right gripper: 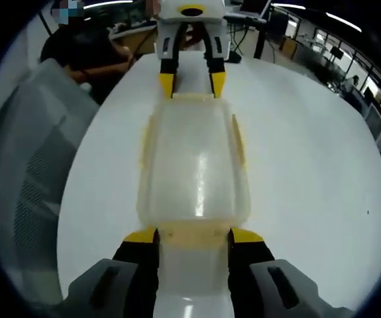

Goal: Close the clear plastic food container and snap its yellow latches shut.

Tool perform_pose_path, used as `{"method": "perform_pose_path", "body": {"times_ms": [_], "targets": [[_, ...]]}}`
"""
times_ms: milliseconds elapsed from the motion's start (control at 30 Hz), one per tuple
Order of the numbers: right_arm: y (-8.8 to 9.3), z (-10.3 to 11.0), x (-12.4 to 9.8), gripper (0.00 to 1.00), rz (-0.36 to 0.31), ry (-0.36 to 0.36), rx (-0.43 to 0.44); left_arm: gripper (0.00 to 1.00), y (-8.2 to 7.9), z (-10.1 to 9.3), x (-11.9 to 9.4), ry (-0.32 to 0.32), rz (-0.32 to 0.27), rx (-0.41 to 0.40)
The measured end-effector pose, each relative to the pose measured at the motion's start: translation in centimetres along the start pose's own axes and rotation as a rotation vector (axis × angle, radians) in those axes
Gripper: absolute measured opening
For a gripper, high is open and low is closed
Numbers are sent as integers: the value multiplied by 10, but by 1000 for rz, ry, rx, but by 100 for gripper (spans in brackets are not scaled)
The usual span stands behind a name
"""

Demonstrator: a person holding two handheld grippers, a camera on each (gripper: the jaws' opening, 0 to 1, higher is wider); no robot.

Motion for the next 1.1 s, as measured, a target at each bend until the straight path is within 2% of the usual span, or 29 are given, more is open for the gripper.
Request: {"method": "perform_pose_path", "body": {"times_ms": [567, 900, 1033, 1100], "targets": [[-1, 1, -1, 38, 25, 2, -2, 39, 0, -1, 1, -15, 22, -28], [0, 0, -1, 38, 31, -2, 7, 38, 1, 0, 1, -22, 6, -57], [-1, 1, -3, 38, 37, -13, 30, 38, -1, -3, 1, -28, 22, -60], [1, 2, -6, 38, 36, -7, 11, 38, -4, -7, 1, -23, 8, -68]]}}
Point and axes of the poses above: the point that each gripper's makers call its tool centre point, and the gripper's own axes: x roughly forward along the fingers, z roughly to its left, y roughly out of its underside, the point moved 2 cm from there along -x, roughly backward along the fingers, and after that the axes turned 15 degrees about y, right-handed, at the moved point
